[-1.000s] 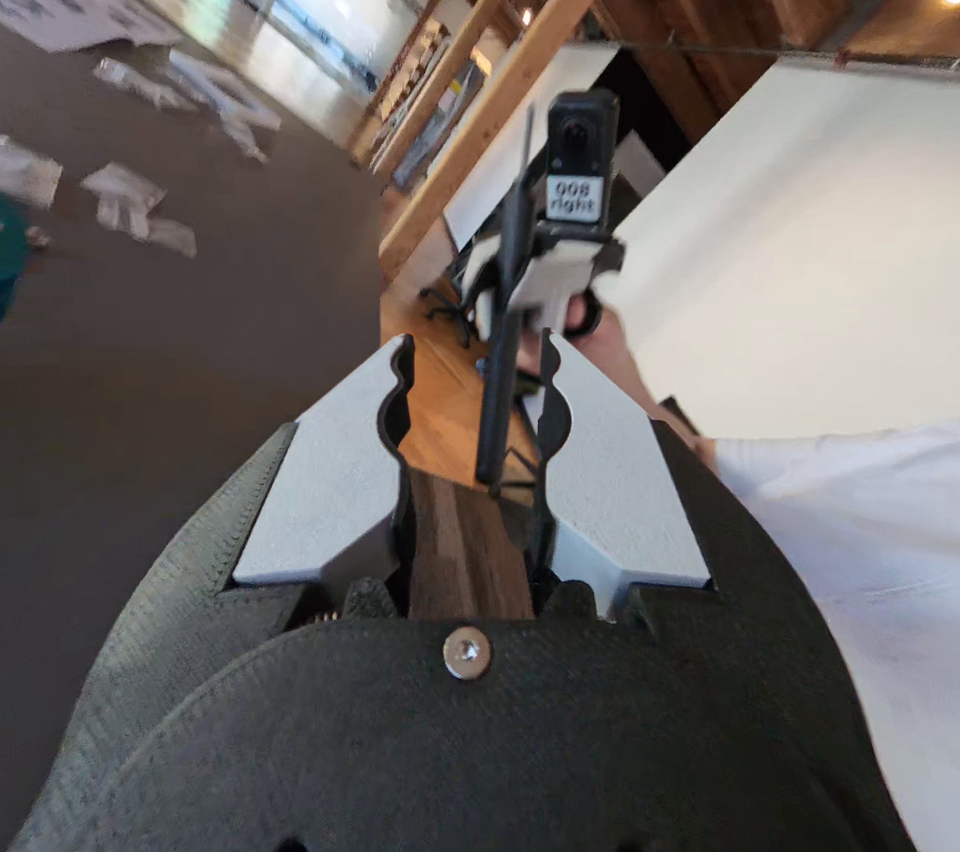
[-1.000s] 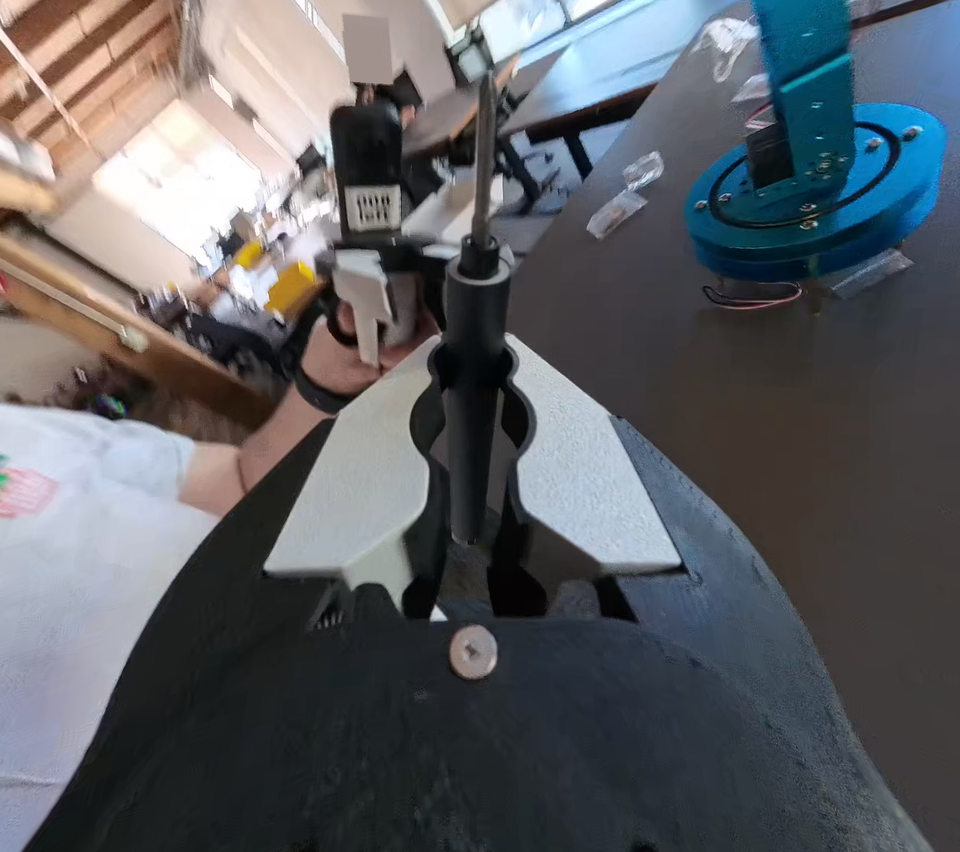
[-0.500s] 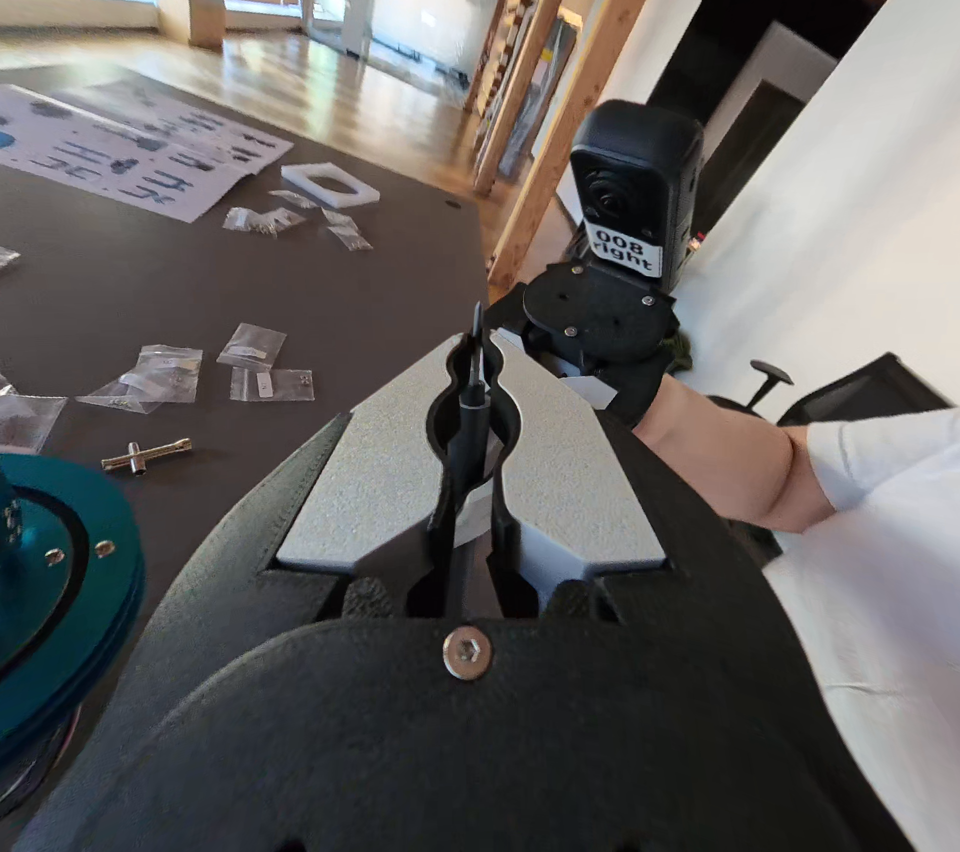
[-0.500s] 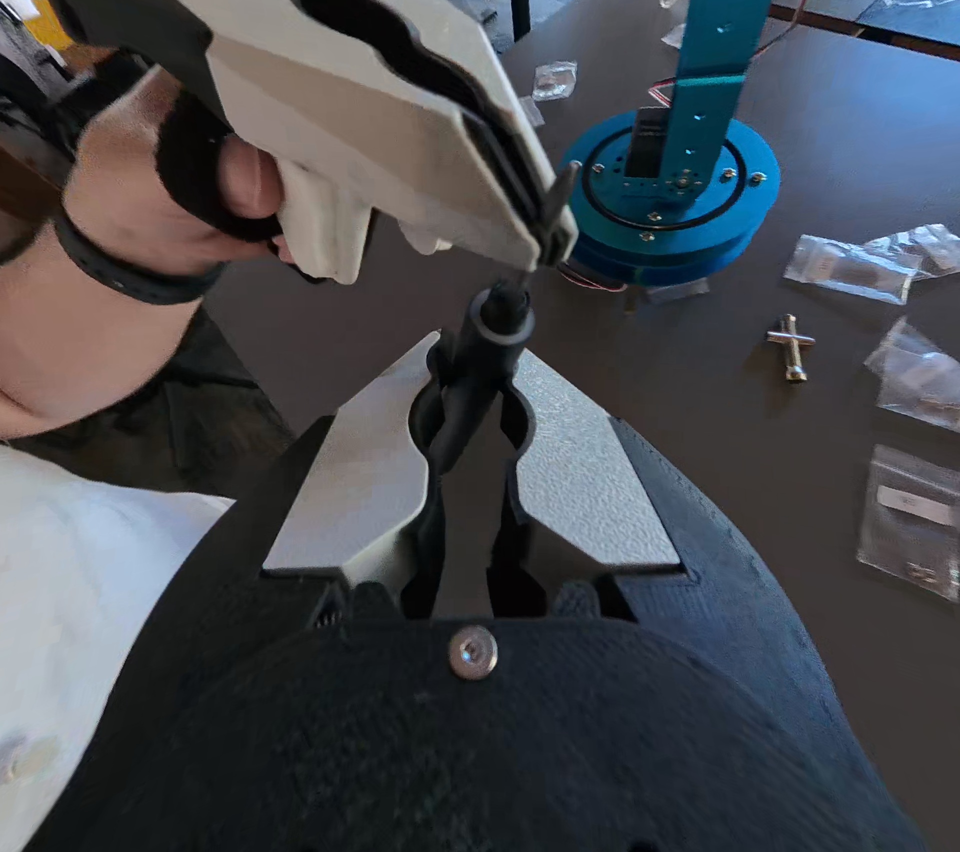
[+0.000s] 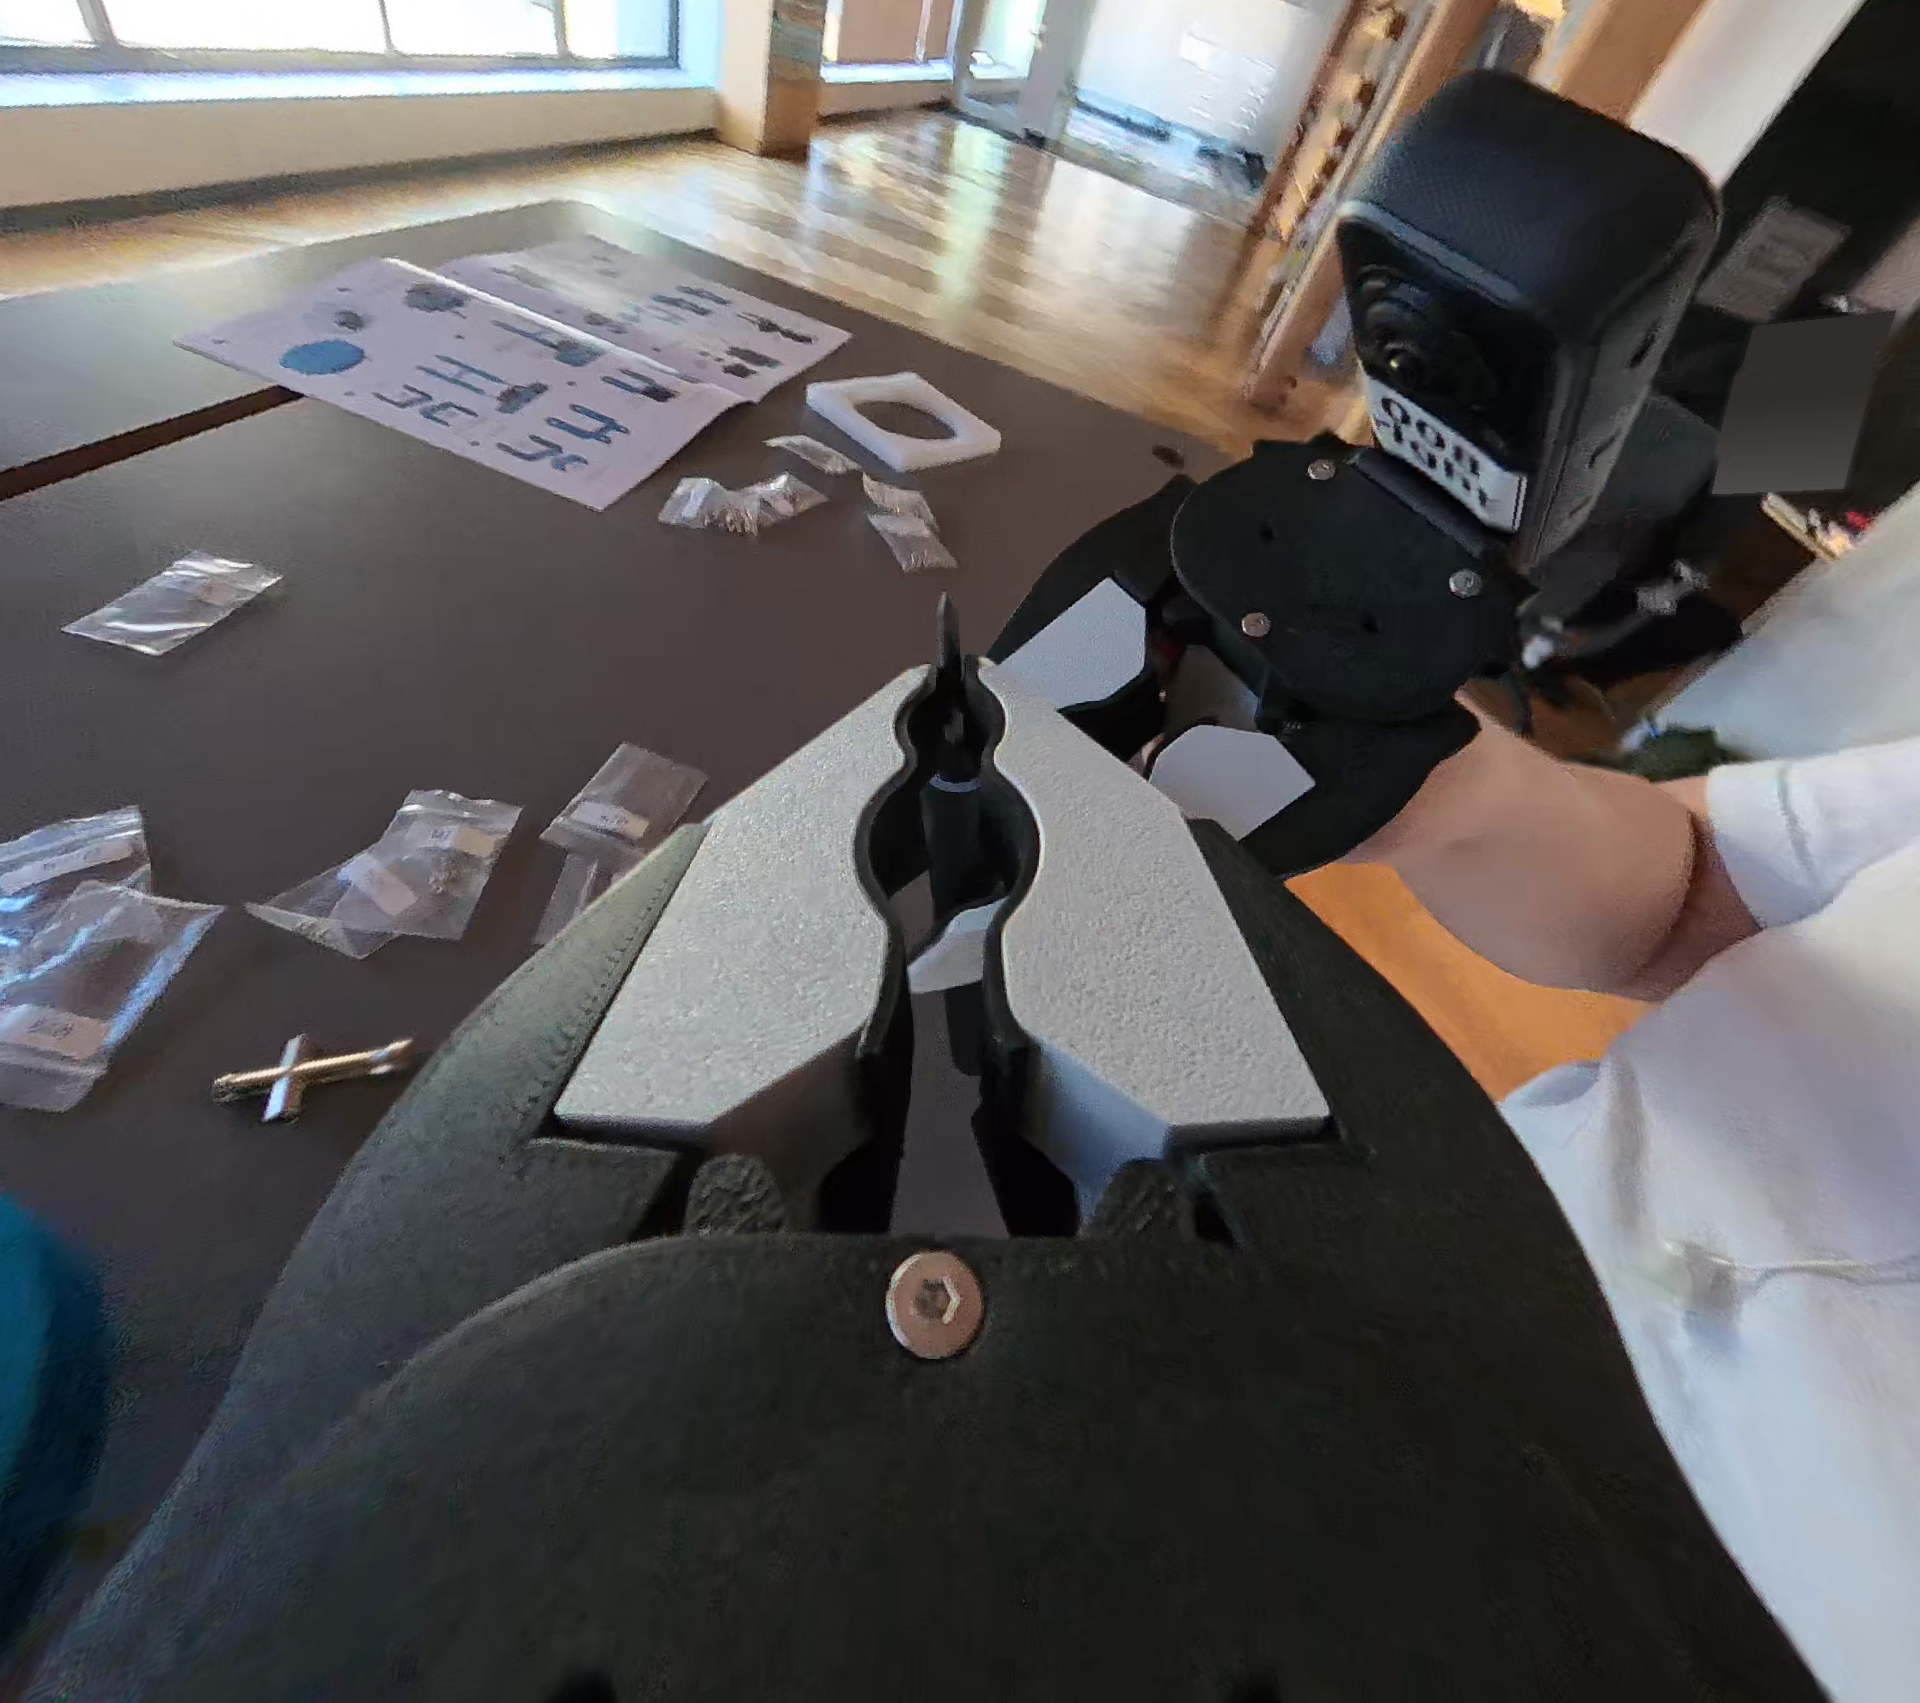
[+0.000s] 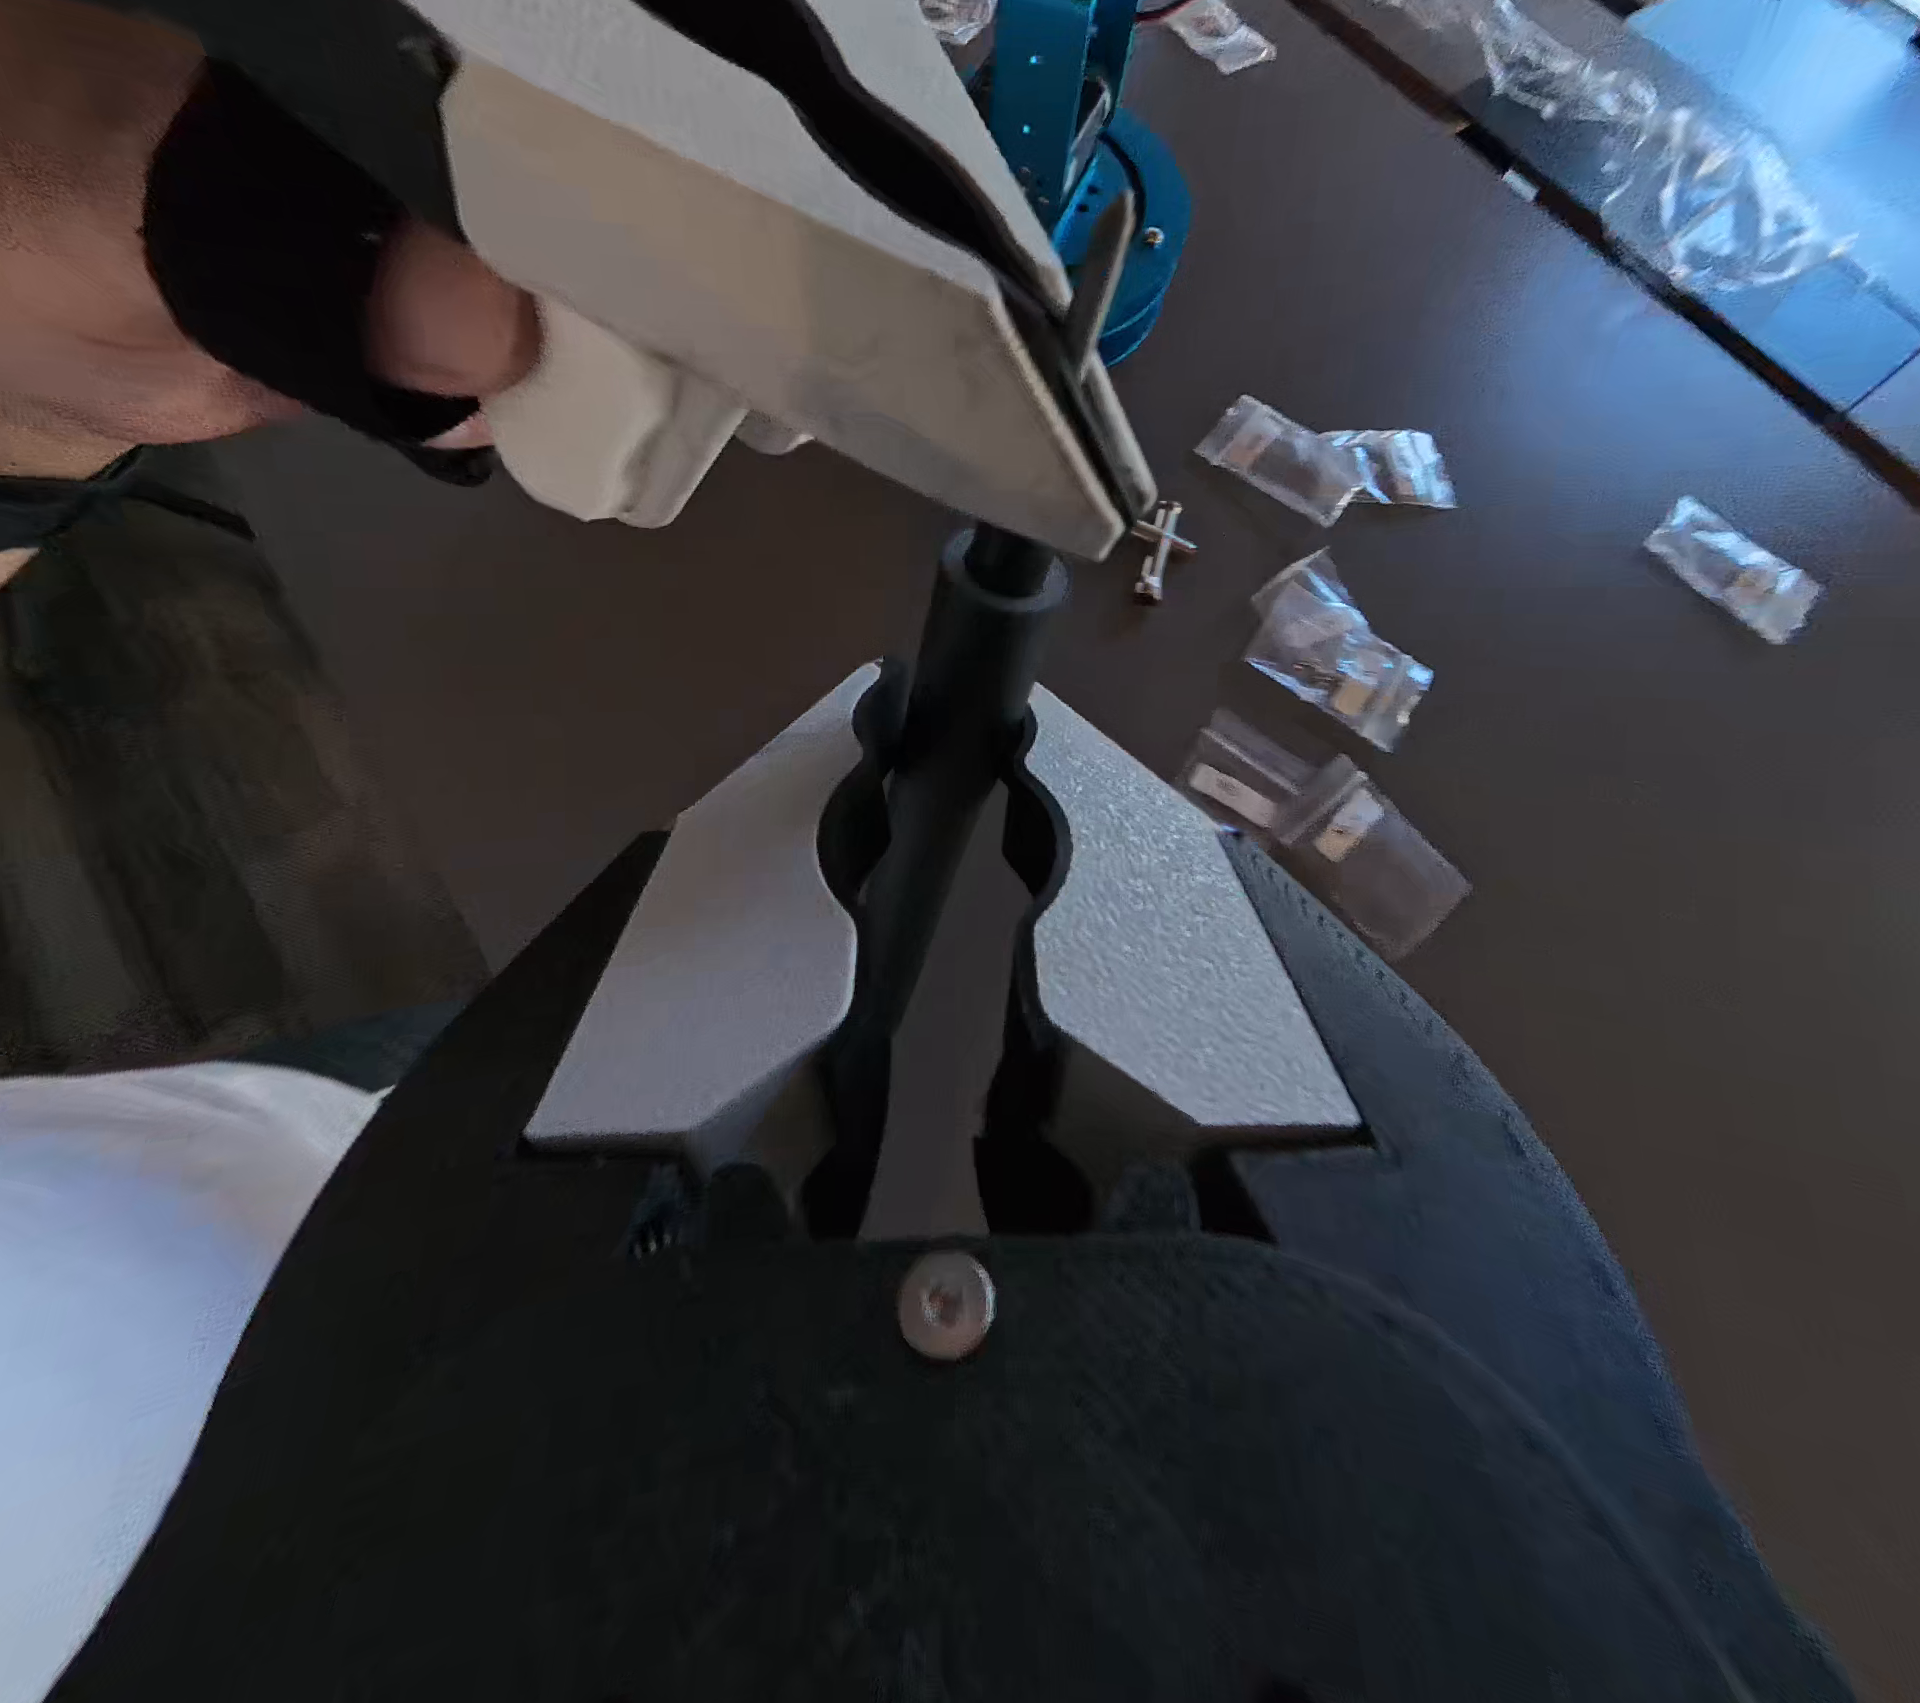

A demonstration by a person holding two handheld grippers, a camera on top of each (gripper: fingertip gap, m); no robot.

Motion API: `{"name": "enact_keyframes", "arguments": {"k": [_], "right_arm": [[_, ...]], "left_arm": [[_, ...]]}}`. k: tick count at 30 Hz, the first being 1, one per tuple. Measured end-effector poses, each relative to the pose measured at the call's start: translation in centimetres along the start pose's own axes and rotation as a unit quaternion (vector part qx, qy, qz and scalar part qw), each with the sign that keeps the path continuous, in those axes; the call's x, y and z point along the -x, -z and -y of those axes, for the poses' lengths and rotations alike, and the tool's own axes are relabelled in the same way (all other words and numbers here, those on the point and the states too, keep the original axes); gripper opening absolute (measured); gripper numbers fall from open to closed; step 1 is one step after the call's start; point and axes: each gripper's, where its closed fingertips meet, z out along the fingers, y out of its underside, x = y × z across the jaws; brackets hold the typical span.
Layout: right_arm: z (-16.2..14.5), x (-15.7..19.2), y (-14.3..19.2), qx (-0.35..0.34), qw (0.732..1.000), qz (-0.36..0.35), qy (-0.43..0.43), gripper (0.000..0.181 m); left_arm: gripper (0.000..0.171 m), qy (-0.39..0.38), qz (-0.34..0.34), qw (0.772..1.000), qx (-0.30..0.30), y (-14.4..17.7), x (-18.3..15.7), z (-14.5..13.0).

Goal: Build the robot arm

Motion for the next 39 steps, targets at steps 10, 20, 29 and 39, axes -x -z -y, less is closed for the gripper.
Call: {"name": "enact_keyframes", "arguments": {"k": [10,20,29,39], "right_arm": [[-1.6,-2.7,6.1,-0.101,0.992,0.079,0.015,0.018],[-3.5,-1.1,7.2,-0.169,0.948,0.258,-0.080,0.016],[-2.9,-2.5,8.9,-0.168,0.967,0.191,-0.025,0.015],[-1.1,-2.5,8.7,-0.148,0.971,-0.006,0.186,0.015]], "left_arm": [[0.000,0.060,0.051,0.994,-0.071,-5.3,-3.4,3.0],[0.001,0.069,0.113,0.988,-0.083,-5.3,-3.0,4.0],[0.040,0.144,0.105,0.969,-0.173,-3.6,-3.0,2.7],[0.015,0.194,0.038,0.943,-0.267,-2.9,-4.5,1.5]]}}
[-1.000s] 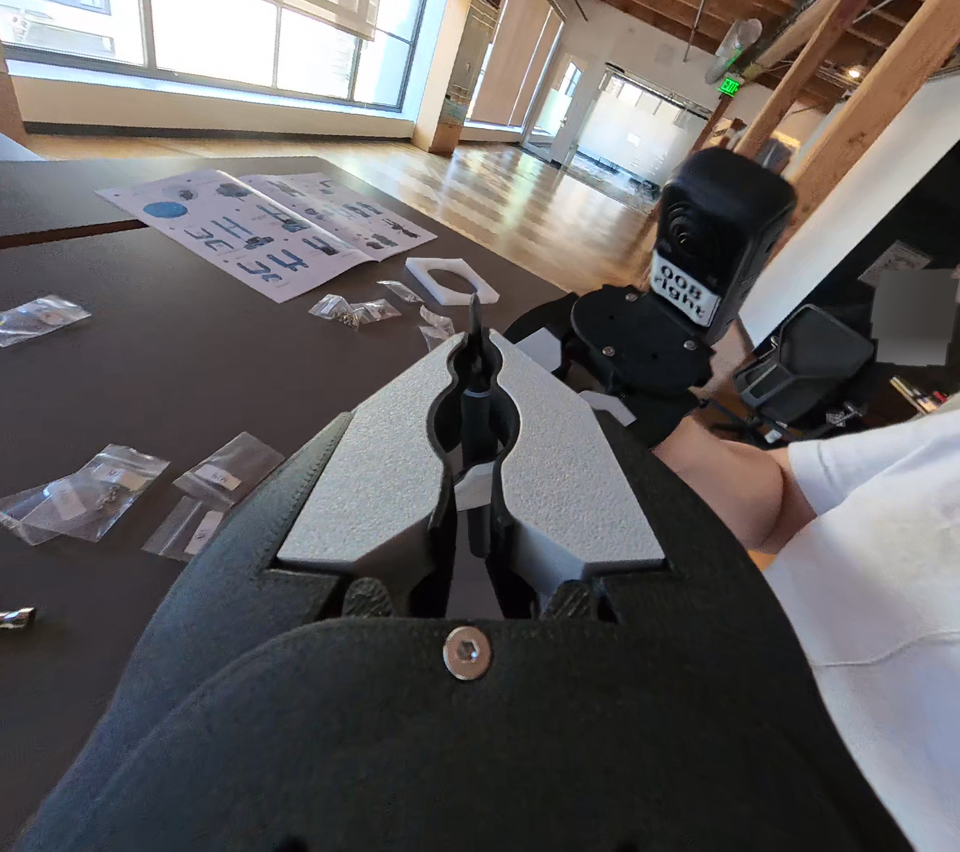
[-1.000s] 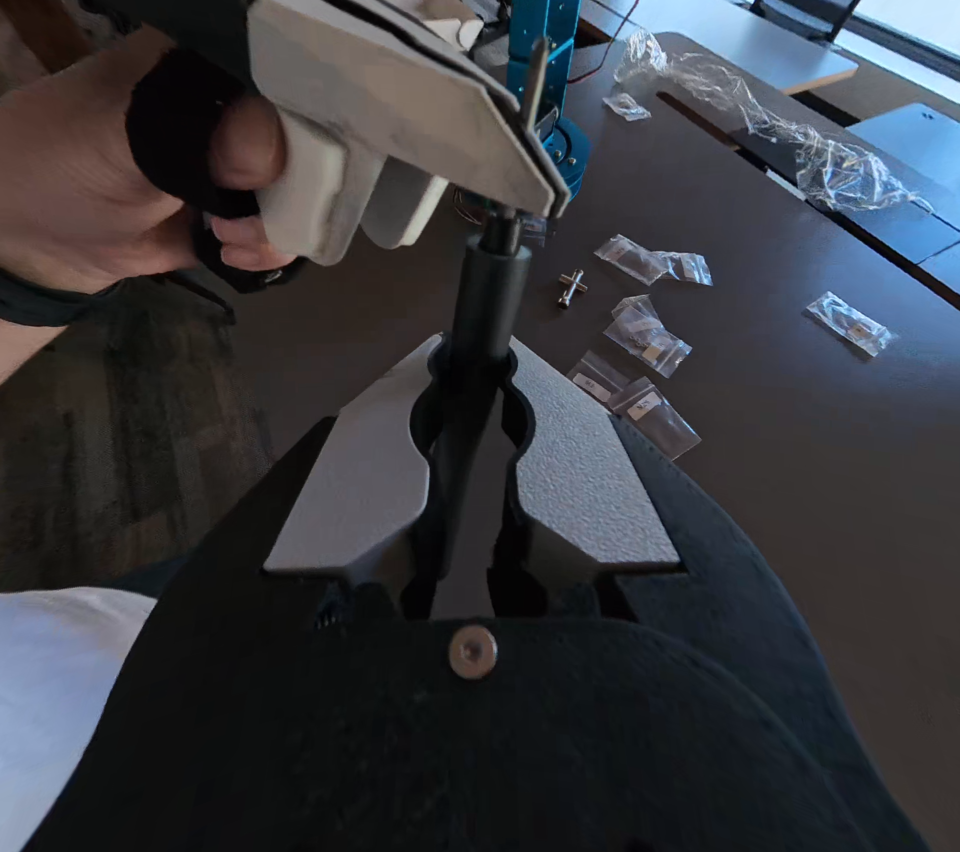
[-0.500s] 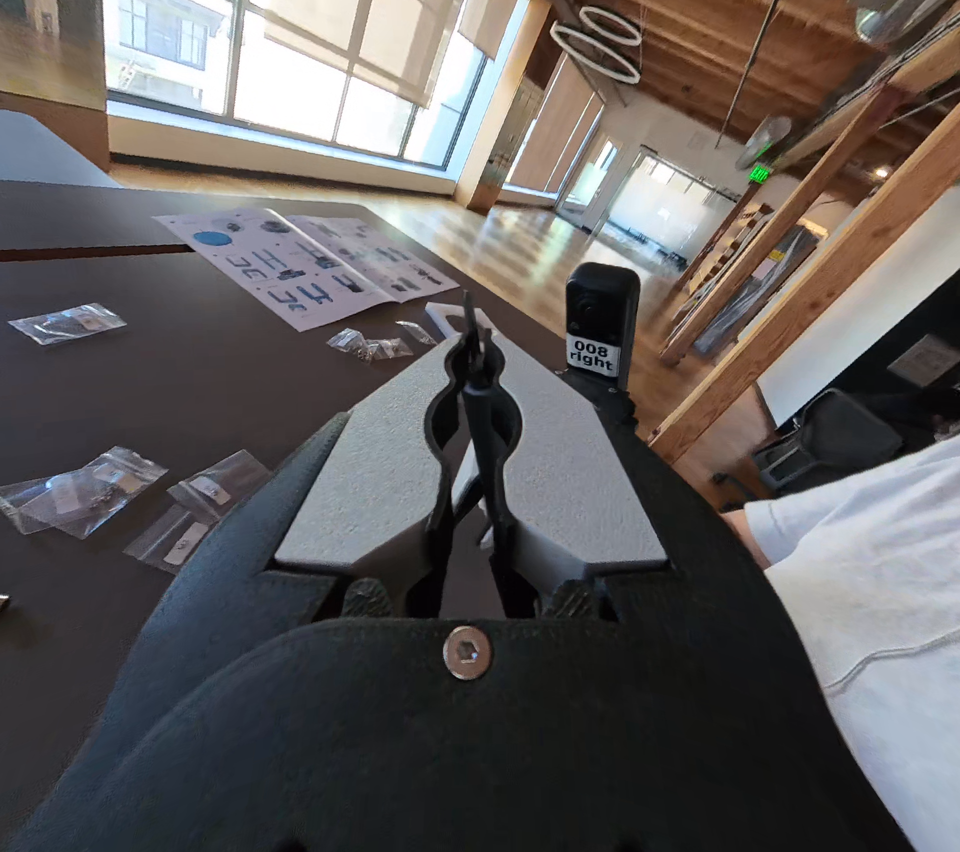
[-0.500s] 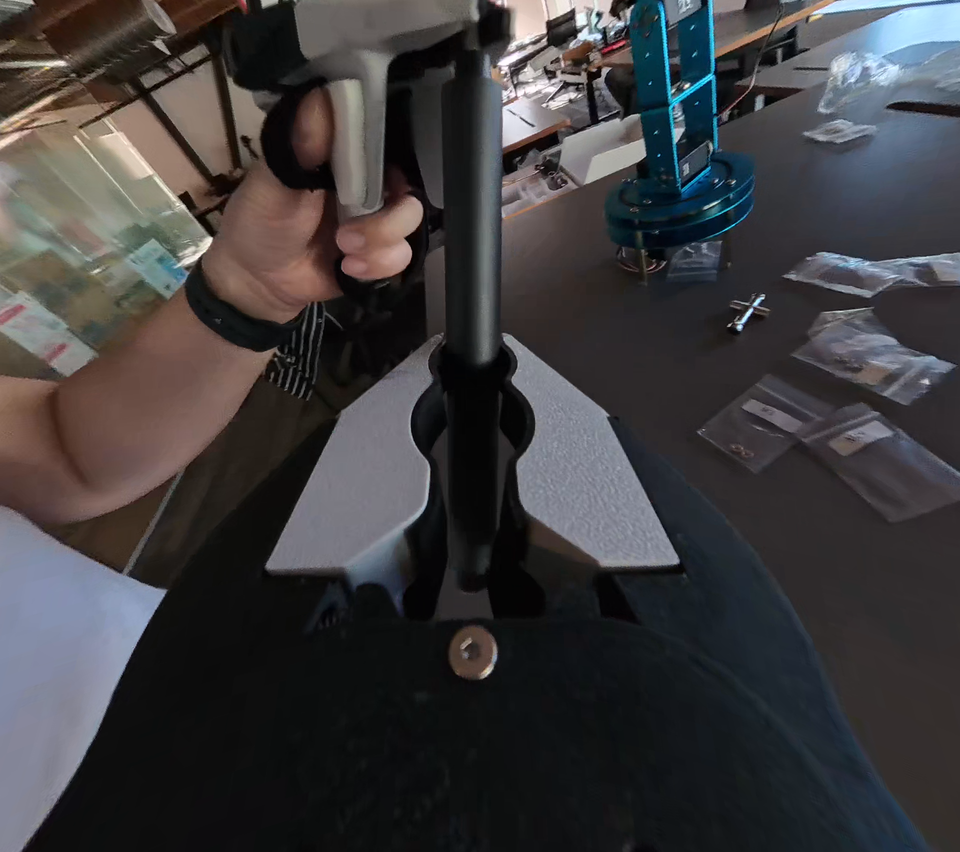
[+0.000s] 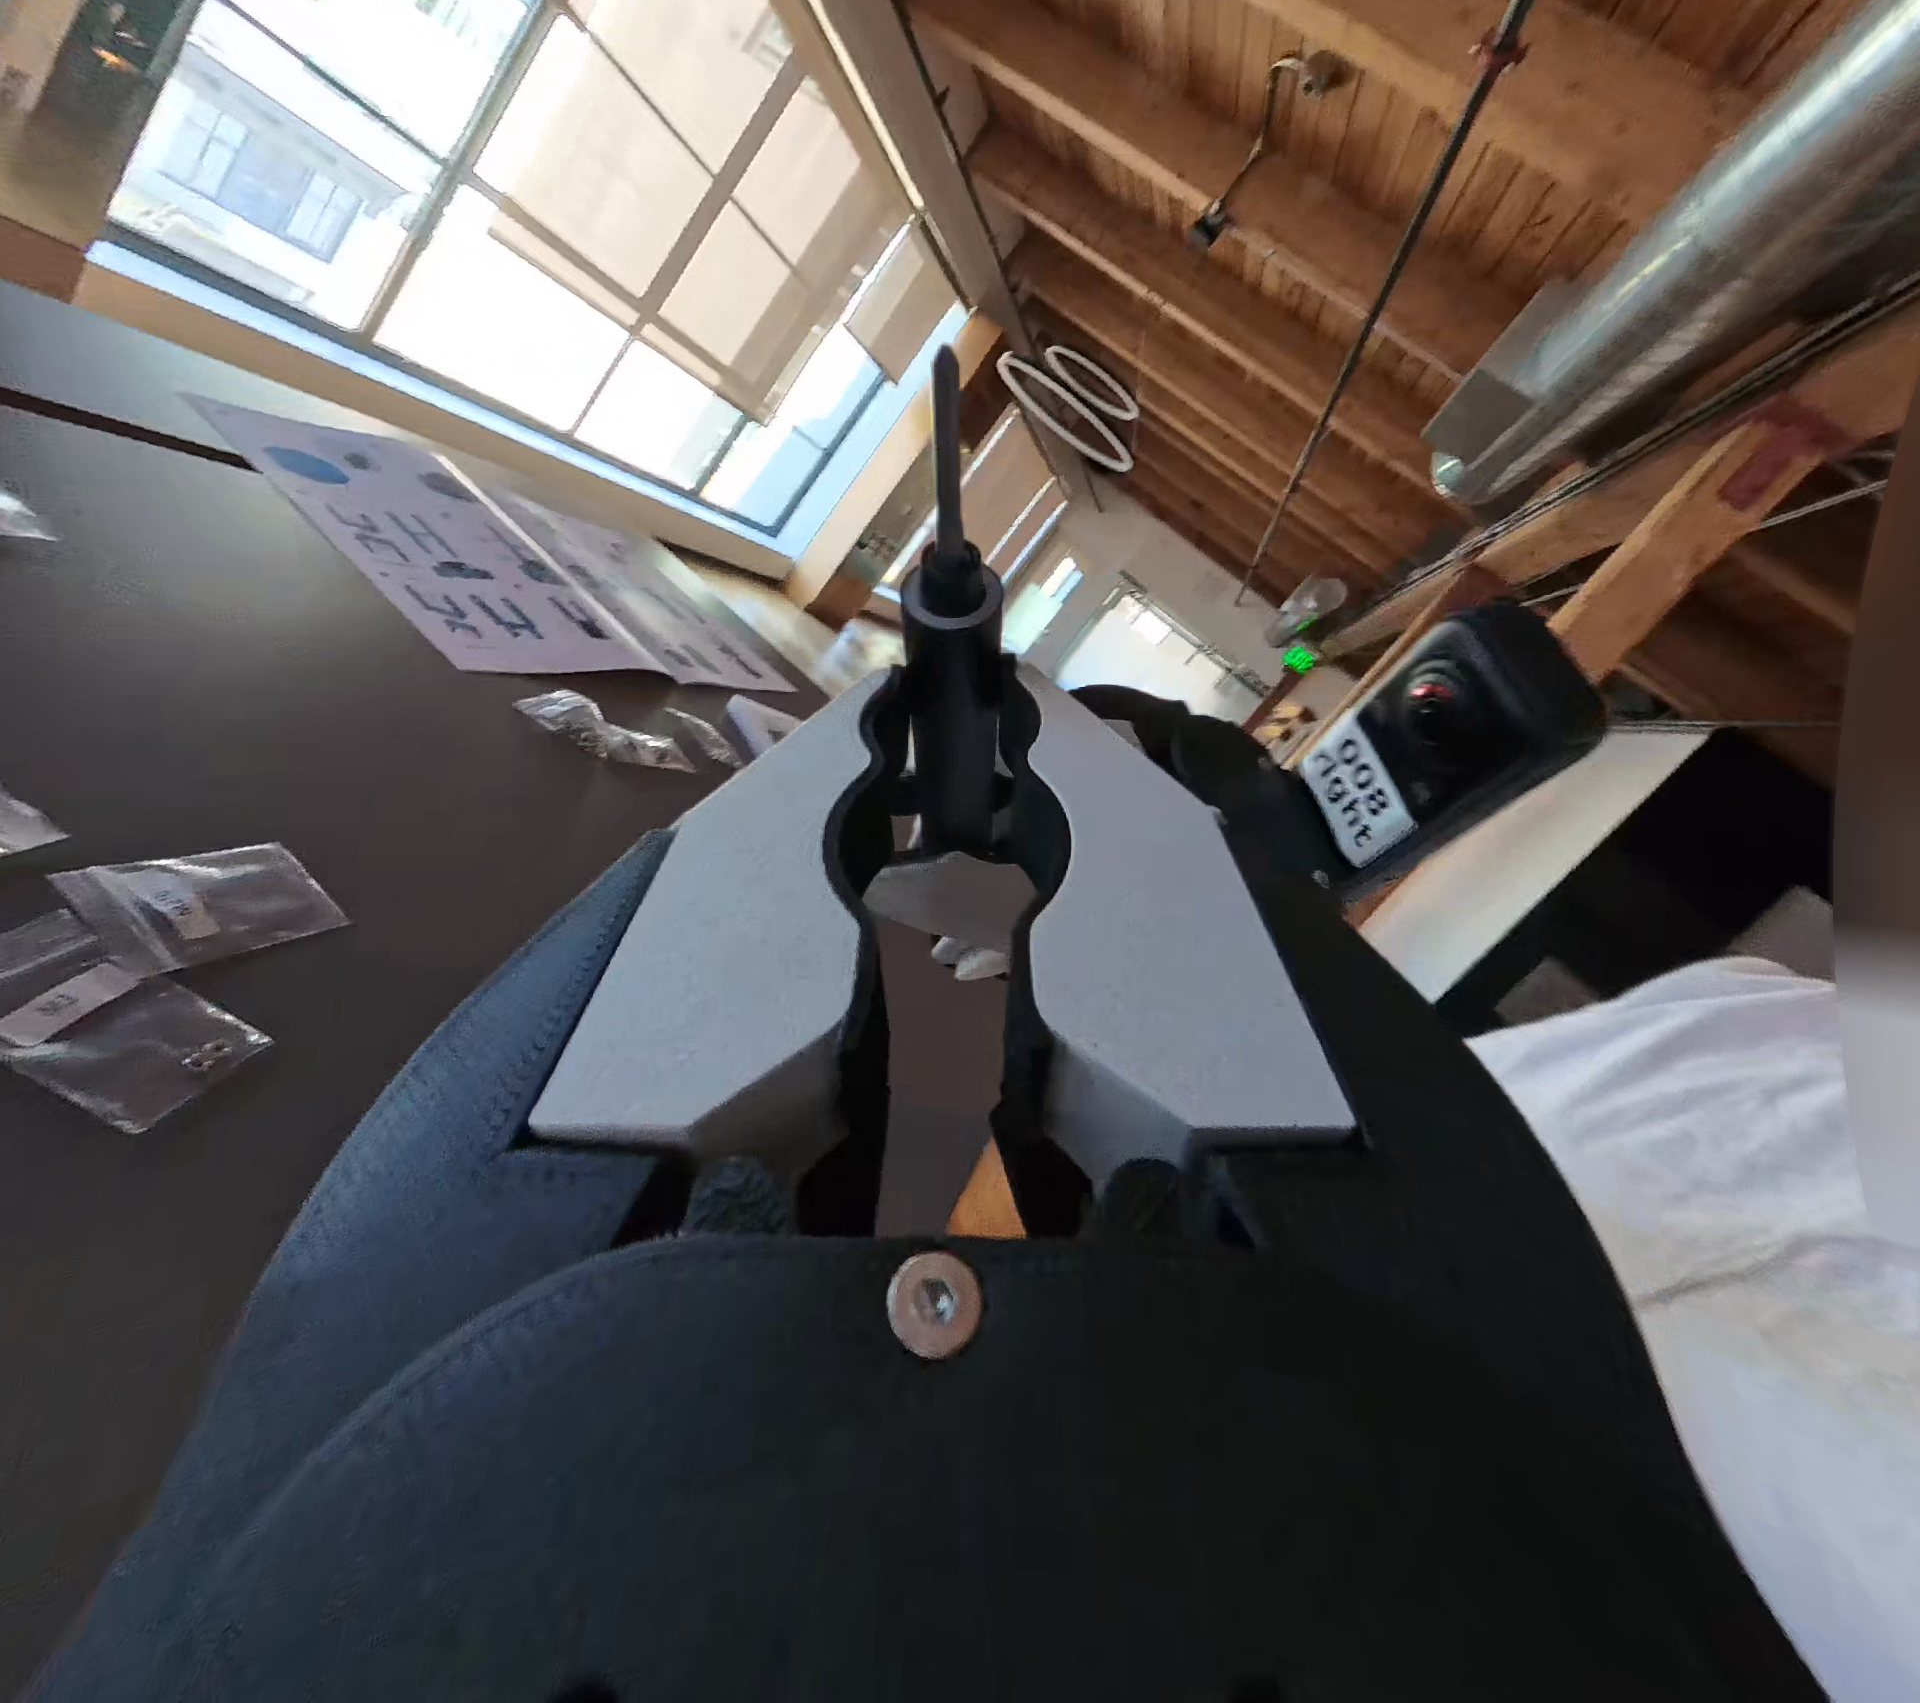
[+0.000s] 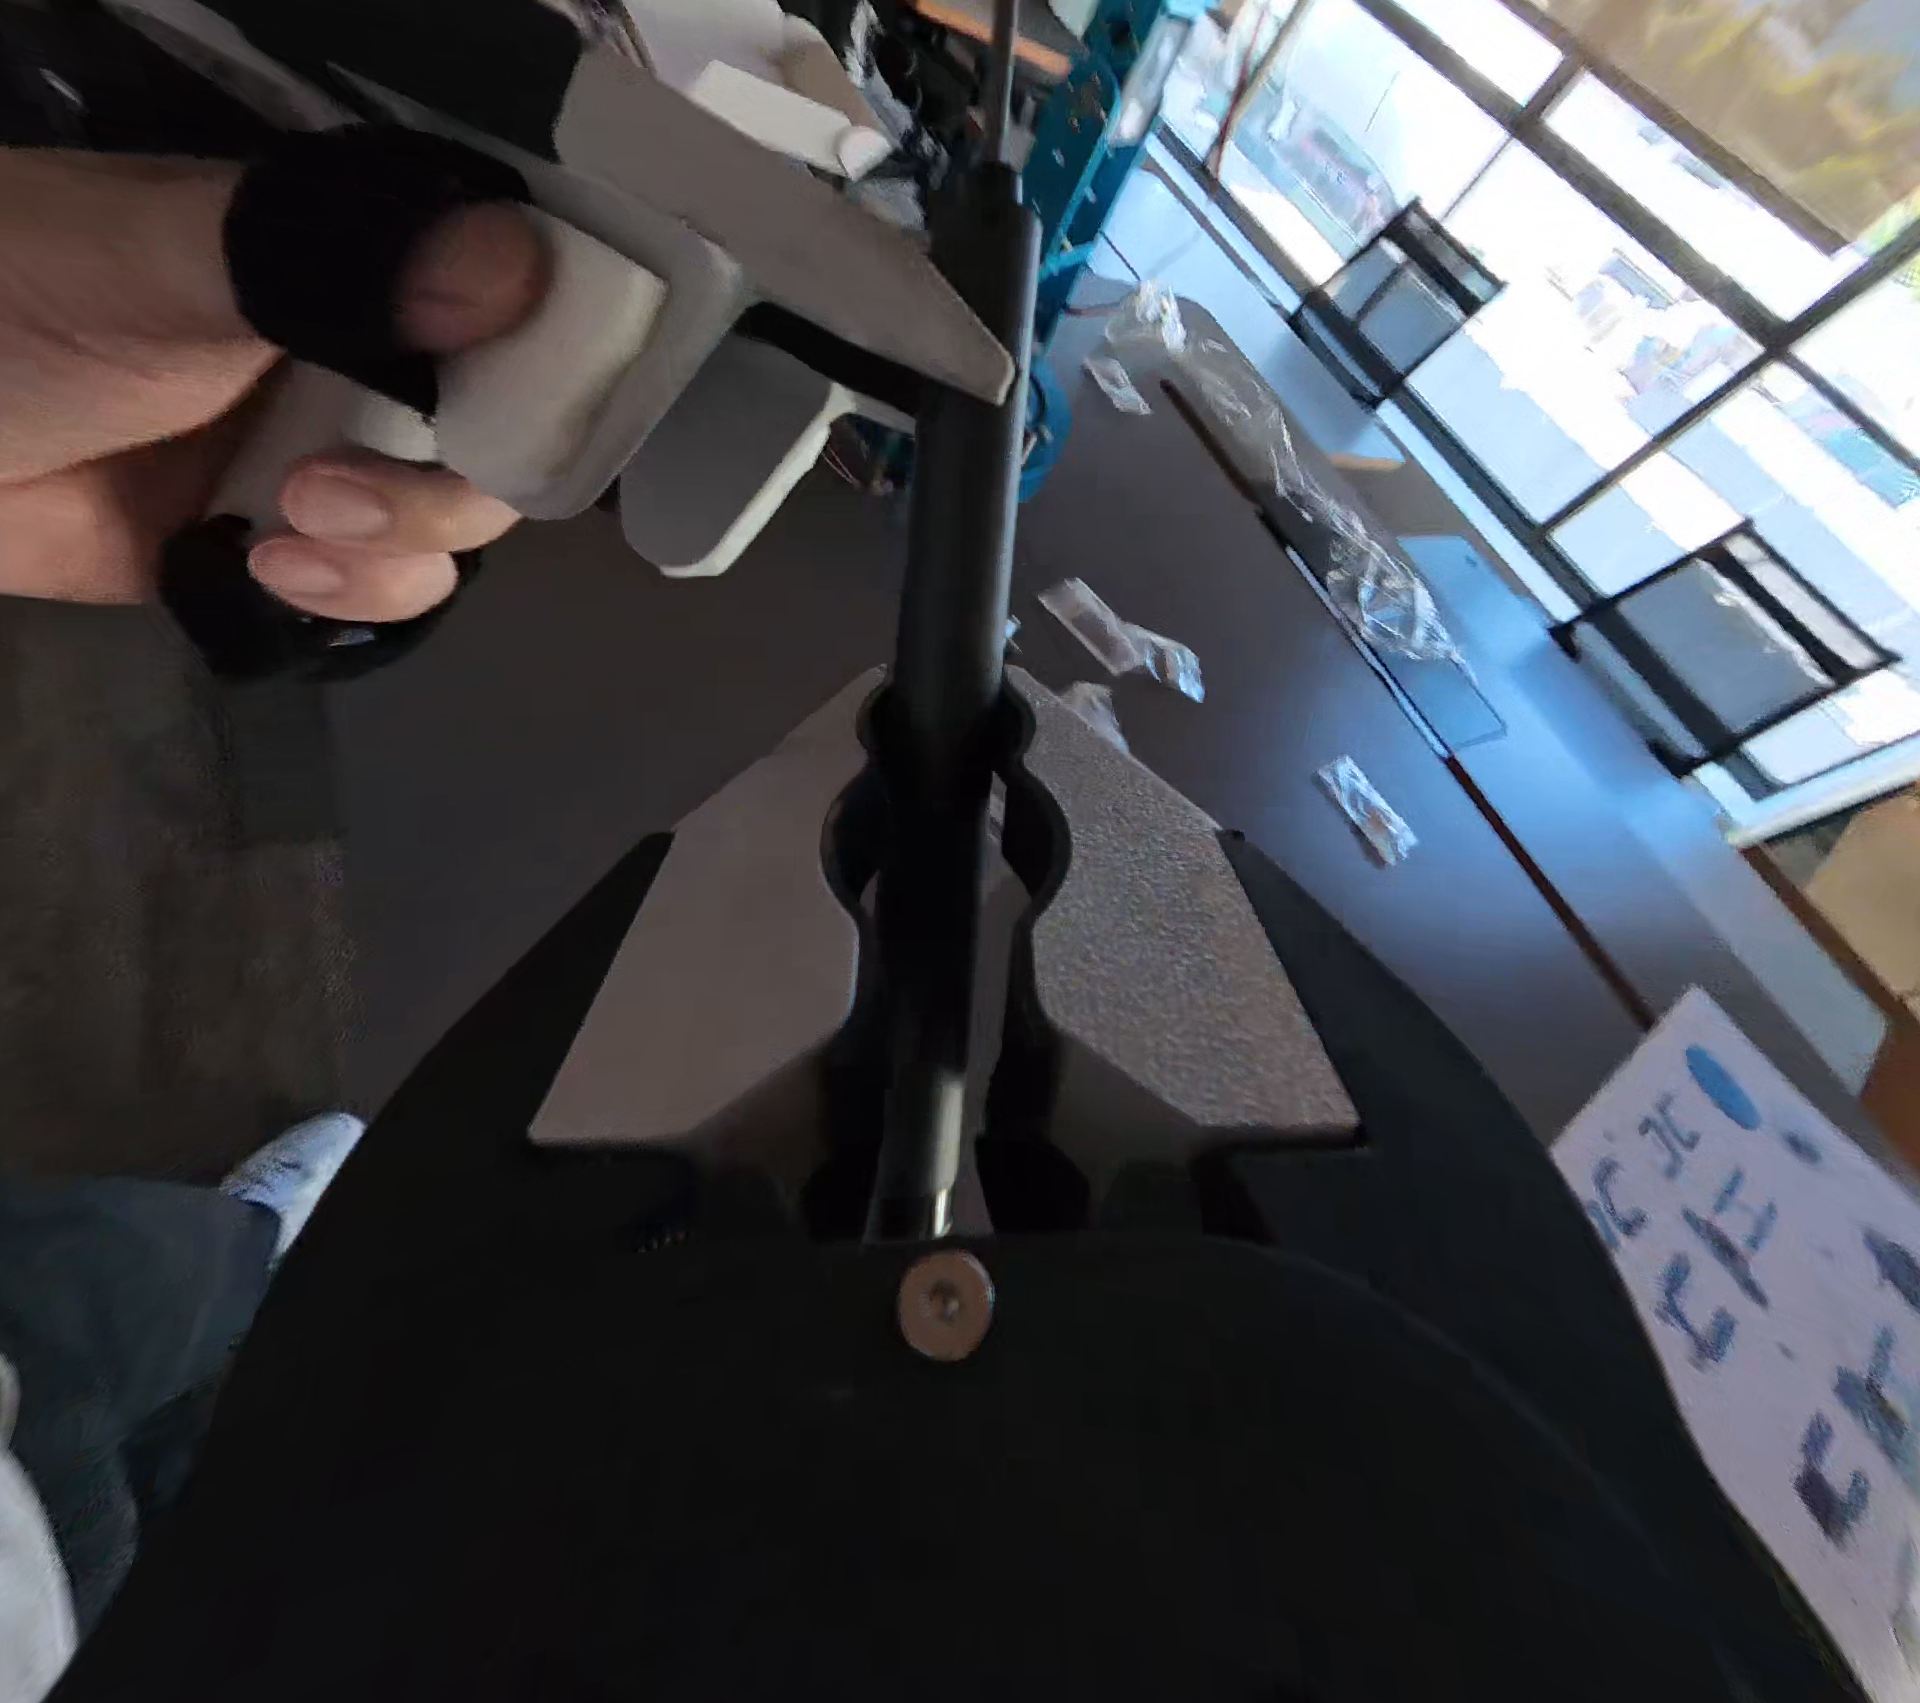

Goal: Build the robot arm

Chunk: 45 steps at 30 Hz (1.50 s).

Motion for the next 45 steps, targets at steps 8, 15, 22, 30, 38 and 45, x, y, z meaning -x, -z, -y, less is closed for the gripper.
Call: {"name": "enact_keyframes", "arguments": {"k": [8,15,22,30,38,45], "right_arm": [[6.4,3.8,2.9,-0.145,0.822,0.403,-0.375,0.035],[8.1,8.5,0.0,-0.100,0.699,0.564,-0.428,0.021],[6.7,6.4,-9.4,-0.068,0.920,0.273,-0.273,0.013],[7.8,3.6,-14.2,0.010,0.997,-0.021,-0.067,0.013],[10.9,5.9,-14.4,-0.061,0.949,0.191,-0.245,0.026],[13.0,2.2,-13.2,-0.103,0.721,0.469,-0.499,0.040]], "left_arm": [[0.015,0.021,-0.164,0.985,-0.056,4.2,-3.4,3.0],[0.015,0.011,-0.228,0.971,-0.066,7.1,-2.4,5.8],[0.029,0.027,-0.157,0.987,-0.033,9.4,3.4,9.4],[0.024,0.049,-0.158,0.986,-0.015,11.7,6.9,13.0],[0.015,0.091,-0.222,0.971,0.000,12.3,7.2,14.7],[0.016,0.099,-0.256,0.961,0.023,10.8,5.3,14.1]]}}
